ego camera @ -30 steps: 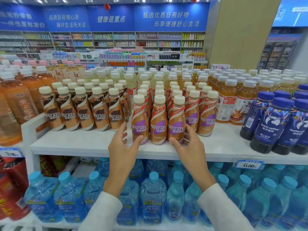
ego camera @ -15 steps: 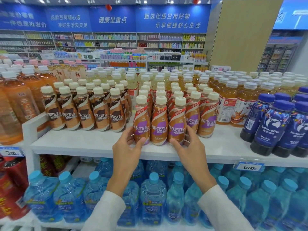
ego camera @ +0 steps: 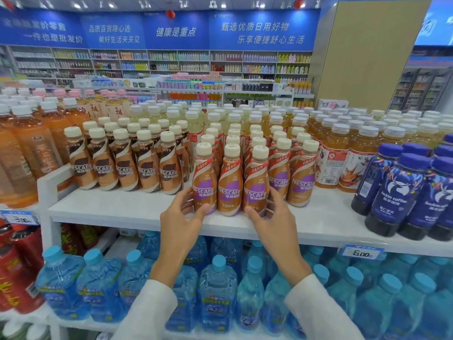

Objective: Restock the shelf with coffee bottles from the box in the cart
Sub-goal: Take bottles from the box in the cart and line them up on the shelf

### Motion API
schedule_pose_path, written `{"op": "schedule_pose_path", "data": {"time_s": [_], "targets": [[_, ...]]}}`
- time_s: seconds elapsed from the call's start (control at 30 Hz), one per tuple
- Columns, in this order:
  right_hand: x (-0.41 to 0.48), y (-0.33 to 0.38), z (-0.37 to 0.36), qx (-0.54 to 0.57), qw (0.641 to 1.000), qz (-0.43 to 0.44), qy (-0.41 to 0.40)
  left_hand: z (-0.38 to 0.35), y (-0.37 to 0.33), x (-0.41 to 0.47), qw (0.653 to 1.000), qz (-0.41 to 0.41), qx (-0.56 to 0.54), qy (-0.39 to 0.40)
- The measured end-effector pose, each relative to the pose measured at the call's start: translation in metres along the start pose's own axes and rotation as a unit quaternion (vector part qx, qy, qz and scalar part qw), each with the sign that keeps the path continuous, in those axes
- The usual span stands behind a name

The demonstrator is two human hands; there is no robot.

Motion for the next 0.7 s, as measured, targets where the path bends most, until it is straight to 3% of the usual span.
{"op": "schedule_pose_path", "data": {"time_s": [0.27,0.47,0.7], "targets": [[0.0,-0.01,-0.005,-0.016,1.0,-0.009,0.025,-0.001,0.003,-0.008,0.998,0.018,0.06,0.018],[-0.051,0.004,0.003,0.018,0.999,0.032,-0.007,0.04,0.014,-0.06,0.985,0.011,0.161,-0.057],[-0.118,0.008,-0.062,0.026,0.993,0.038,0.111,0.136,0.053,-0.161,0.97,0.109,0.17,-0.138]]}}
Point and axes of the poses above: each hand's wrist, its own x-axis towards the middle knuckle, its own z-axis out of the back of the hand, y = z × x, the point moved 10 cm from there along x, towards the middle knuckle, and after that the axes turned 7 degrees about y, right-handed, at the moved point
